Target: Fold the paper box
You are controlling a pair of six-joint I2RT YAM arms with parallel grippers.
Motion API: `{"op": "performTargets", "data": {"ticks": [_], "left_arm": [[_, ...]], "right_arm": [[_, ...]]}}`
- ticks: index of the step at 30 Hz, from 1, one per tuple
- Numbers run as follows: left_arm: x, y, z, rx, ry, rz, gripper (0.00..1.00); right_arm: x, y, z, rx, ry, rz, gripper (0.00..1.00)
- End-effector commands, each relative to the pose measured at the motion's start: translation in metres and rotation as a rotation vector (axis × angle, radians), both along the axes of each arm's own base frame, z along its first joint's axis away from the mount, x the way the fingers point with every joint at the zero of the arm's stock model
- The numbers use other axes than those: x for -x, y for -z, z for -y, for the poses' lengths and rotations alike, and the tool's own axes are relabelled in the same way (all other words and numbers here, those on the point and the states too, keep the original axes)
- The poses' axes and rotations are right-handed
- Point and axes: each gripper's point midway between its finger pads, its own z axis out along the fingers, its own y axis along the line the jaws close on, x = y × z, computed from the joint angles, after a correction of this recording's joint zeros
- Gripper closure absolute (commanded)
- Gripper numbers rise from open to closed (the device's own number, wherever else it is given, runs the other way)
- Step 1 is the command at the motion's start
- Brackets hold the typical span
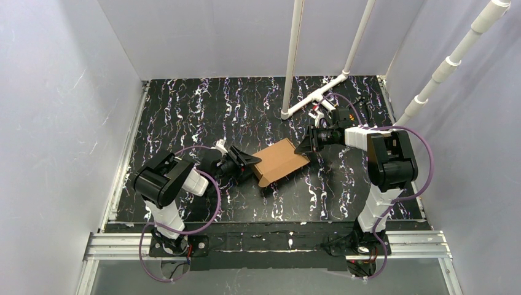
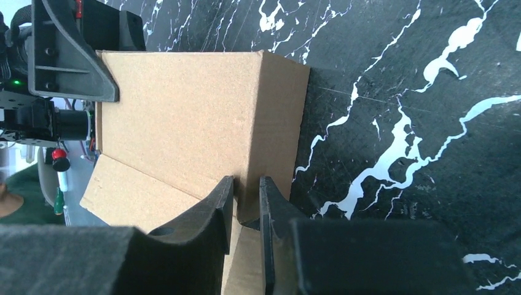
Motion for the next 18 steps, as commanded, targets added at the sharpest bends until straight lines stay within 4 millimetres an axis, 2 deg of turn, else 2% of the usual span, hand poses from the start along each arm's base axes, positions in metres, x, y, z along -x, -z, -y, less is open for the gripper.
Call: {"op": "performTargets", "data": {"ticks": [1, 3, 7, 13, 18], "left_arm": [[0.0, -0.001, -0.001, 0.011, -0.019, 0.012, 0.55], [0.0, 0.001, -0.002, 0.01, -0.021, 0.005, 0.6], [0.003, 0.001, -0.005, 0.009, -0.038, -0.008, 0.64], [0.008, -0.006, -0.011, -0.008, -0.049, -0.038, 0.63], [0.008, -0.019, -0.015, 0.003, -0.065, -0.087, 0.64]], "right_arm": [[0.005, 0.039, 0.017, 0.126, 0.03, -0.031, 0.74], [0.004, 0.031, 0.015, 0.108, 0.015, -0.009, 0.71], [0.005, 0.008, 0.01, 0.073, -0.033, 0.053, 0.54], [0.001, -0.049, 0.008, 0.088, -0.125, 0.269, 0.28], [0.012, -0.089, 0.012, 0.118, -0.254, 0.462, 0.11]]}}
